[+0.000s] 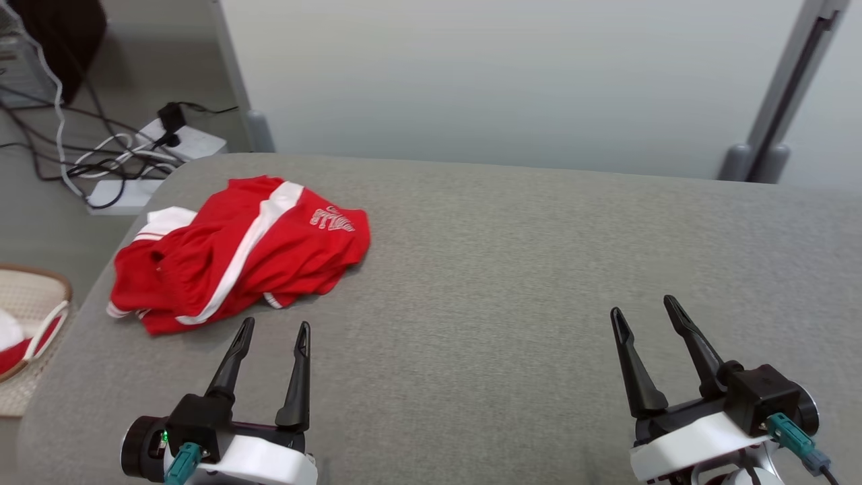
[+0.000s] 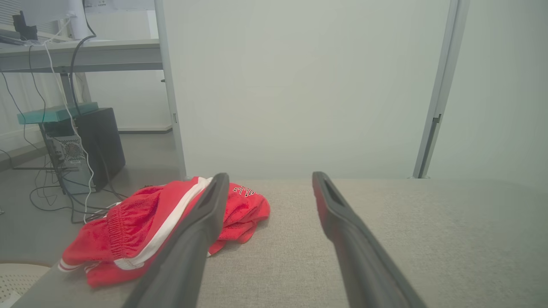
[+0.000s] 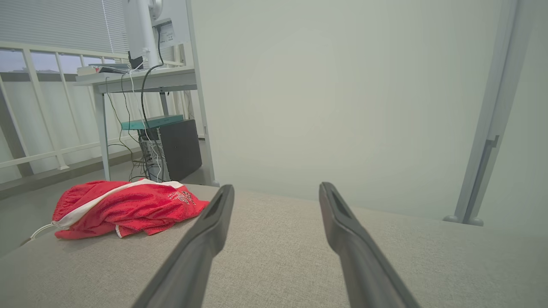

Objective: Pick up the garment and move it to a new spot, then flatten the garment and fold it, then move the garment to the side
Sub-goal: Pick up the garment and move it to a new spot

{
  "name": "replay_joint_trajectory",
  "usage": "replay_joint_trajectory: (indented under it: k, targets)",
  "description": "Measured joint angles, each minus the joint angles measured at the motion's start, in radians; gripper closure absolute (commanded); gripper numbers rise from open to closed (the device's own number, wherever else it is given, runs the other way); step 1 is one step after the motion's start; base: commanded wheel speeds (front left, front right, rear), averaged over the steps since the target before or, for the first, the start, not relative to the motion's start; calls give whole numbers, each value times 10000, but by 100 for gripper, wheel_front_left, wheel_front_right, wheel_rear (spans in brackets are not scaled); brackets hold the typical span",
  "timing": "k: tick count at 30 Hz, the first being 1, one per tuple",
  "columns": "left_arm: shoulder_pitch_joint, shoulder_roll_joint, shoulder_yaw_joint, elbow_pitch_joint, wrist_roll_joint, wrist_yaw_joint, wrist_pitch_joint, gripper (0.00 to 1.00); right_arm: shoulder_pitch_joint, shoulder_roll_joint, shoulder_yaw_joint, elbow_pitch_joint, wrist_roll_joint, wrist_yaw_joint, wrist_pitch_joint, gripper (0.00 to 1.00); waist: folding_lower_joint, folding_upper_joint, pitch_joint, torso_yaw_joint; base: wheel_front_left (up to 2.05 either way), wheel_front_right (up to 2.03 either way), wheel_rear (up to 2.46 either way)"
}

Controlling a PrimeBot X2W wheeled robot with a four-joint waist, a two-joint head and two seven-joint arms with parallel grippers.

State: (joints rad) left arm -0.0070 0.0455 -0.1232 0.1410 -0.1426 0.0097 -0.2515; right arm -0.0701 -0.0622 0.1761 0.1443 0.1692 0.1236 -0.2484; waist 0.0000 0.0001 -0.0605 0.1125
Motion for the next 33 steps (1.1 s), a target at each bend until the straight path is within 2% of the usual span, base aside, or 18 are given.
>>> replay_joint_trajectory:
  k: [8,15,22,33]
  targets:
    - [-9,2,27,-123,-2,-10,0,0,0,42,-8,-13,109,0,0,0,0,0,82,1223,0,0,0]
    - [-6,12,128,-255,-2,-10,0,0,0,140,-56,-15,176,0,0,0,0,0,66,2024,0,0,0]
    - [-4,13,240,-247,0,-10,0,0,45,178,38,2,213,0,0,0,0,0,-7,2216,0,0,0]
    - [-467,8,447,414,-105,-98,0,0,195,163,303,59,213,0,0,0,0,0,-7,1895,0,0,0]
